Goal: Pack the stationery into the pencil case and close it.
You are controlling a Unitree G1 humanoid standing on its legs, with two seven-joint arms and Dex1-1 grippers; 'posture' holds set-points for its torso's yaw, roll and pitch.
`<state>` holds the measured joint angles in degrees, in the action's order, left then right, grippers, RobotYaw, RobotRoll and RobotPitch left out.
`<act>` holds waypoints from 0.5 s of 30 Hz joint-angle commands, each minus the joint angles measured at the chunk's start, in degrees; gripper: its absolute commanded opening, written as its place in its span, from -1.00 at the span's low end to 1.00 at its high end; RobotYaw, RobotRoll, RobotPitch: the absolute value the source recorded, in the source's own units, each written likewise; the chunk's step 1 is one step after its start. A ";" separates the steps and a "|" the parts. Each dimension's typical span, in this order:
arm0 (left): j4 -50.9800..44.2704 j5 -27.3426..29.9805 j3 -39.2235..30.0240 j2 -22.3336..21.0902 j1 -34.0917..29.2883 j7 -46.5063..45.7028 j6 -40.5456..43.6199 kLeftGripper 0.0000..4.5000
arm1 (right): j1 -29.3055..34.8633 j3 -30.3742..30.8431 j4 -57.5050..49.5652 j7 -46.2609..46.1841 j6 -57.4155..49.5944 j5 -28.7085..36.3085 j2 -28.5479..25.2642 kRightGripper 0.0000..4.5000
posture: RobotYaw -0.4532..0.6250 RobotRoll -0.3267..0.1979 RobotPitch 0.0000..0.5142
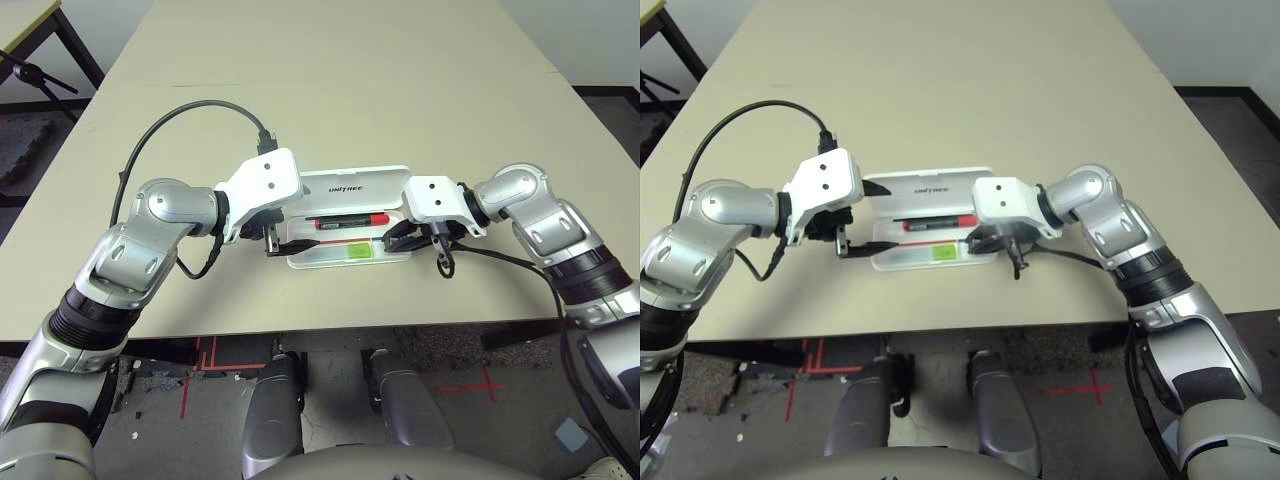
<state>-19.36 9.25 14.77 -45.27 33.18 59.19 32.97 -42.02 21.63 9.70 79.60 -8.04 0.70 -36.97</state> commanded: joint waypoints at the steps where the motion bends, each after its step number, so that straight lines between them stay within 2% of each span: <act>1: -0.74 -0.29 0.69 -0.45 -0.65 0.55 0.05 1.00 | 0.07 -0.80 -0.08 -1.44 -0.70 0.02 0.41 0.08 | -0.32 0.25 -0.36; 6: -0.57 -0.21 0.29 -0.94 -1.04 0.69 0.04 1.00 | -0.42 -4.15 -1.58 0.04 -5.71 4.26 -1.54 0.94 | -0.32 0.25 -0.34; 9: -0.61 0.01 -0.55 -1.75 -1.82 0.61 0.34 1.00 | -0.69 -7.71 -3.07 2.29 -12.06 8.52 -4.73 0.99 | -0.32 0.25 -0.33; 15: -1.01 0.64 -3.43 -4.39 -5.03 0.22 1.14 1.00 | 1.74 -13.07 -5.26 9.05 -21.03 15.55 -15.22 0.99 | -0.33 0.25 -0.30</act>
<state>-19.53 9.53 12.30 -48.68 29.09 59.42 33.61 -41.42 10.06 6.45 86.42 -27.51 13.66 -51.17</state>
